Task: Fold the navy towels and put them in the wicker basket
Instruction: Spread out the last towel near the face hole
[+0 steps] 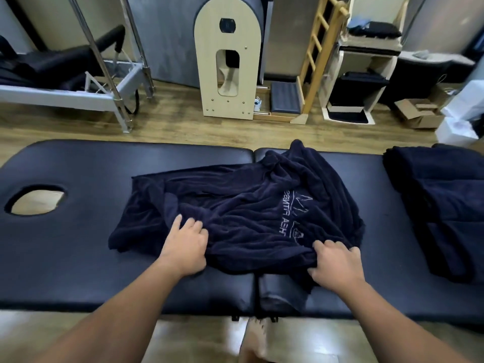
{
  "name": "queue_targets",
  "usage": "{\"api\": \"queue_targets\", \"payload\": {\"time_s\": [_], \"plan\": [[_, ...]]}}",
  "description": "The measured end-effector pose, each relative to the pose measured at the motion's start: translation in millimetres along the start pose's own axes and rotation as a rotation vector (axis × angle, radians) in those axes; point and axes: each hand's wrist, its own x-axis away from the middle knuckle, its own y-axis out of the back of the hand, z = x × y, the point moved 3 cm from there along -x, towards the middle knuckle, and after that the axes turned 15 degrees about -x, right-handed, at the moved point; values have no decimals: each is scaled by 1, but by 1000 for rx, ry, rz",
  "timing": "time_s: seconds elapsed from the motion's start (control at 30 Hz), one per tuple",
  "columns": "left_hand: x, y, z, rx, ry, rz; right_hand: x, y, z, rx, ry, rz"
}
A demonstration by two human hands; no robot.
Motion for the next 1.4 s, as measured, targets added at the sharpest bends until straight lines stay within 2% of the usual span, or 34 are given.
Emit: {"api": "queue_targets", "payload": {"time_s": [0.13,0.23,0.3,0.37,0.43,0.5,0.57,0.73,0.97,1.1,1.23,1.4], "plan": [[59,-21,-8,49,-16,145,55,-22,11,-92,-111,118],[100,-42,-21,171,2,286,102,-48,12,-140,-158,224],[124,-58,-32,293,-30,441,132,-65,11,-99,-169,267],[144,-71,-44,418,-90,628,156,-77,9,-56,-181,377],[154,-75,-50,493,-133,722,171,-80,9,-44,-221,505],[154,-72,-47,453,-148,637,177,-78,11,-100,-287,595],[149,-68,-42,389,-148,491,176,-75,17,-172,-310,601],[127,-56,-27,390,-84,281,152,-57,34,-234,-213,314],[80,-44,-16,376,-1,181,98,-32,49,-329,-143,143],[38,-40,-10,444,94,208,47,-19,58,-344,-126,105],[-17,-39,0,517,170,351,-21,-11,66,-424,-75,103],[-83,-50,20,598,337,485,-114,-5,82,-409,11,104]]}}
